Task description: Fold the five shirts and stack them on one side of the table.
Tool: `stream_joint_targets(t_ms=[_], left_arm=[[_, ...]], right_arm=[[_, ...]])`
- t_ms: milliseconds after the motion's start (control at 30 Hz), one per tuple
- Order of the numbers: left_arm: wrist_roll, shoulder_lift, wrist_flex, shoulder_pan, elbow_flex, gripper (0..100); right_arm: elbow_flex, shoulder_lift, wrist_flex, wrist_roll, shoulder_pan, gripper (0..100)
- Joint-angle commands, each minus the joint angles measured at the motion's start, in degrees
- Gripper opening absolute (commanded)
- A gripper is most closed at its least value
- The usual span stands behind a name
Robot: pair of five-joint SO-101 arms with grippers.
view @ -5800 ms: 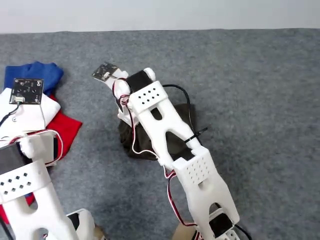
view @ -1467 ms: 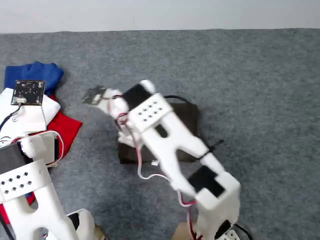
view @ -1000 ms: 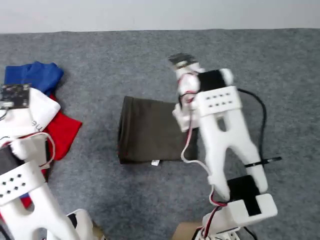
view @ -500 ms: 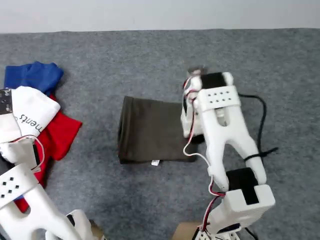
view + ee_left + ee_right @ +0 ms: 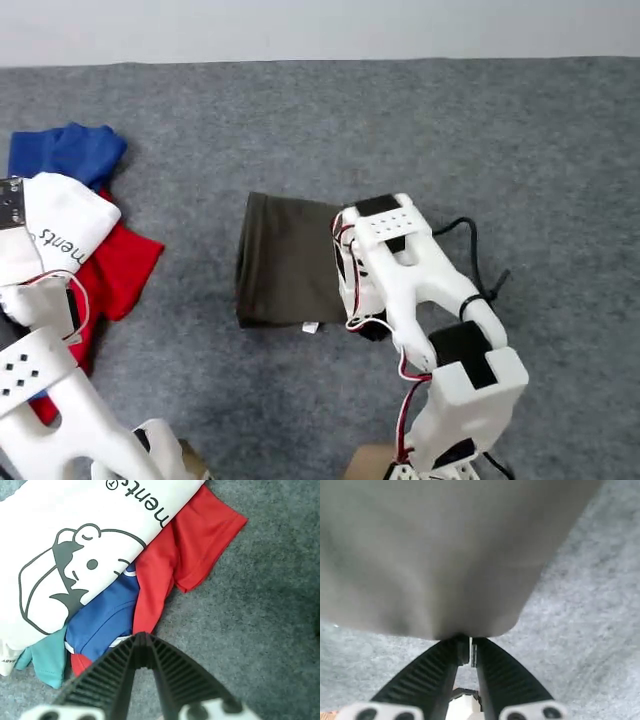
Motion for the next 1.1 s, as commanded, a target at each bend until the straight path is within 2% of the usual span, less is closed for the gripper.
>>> stream_joint_targets(t_ms=[0, 100, 233, 400, 700, 900, 1067], left_arm=[[-0.4, -1.1, -1.0, -0.3, -1.8, 0], [-0.4, -1.1, -1.0, -0.3, -1.8, 0], [-0.4, -1.1, -1.0, -0.2, -1.8, 0], [-0.4, -1.1, -1.1, -0.2, -1.9, 0], [-0.4, -1.1, -1.1, -0.2, -1.9, 0], [-0.4, -1.1, -1.1, -0.2, -1.9, 0], [-0.4, -1.1, -1.1, -0.2, -1.9, 0]], right_arm=[[-7.3, -7.1, 4.5, -0.1, 1.2, 1.0], [-12.0, -10.9, 6.9, 0.0, 1.2, 1.0], [-12.5, -10.3, 5.0, 1.1, 1.1, 1.0], [-11.6, -4.2, 0.2, 0.8, 0.7, 1.0], [-12.2, 9.3, 0.0, 0.8, 0.6, 1.0], [-13.1, 2.1, 2.9, 1.1, -1.7, 1.0], [-19.6, -7.3, 5.8, 2.4, -1.4, 1.0]])
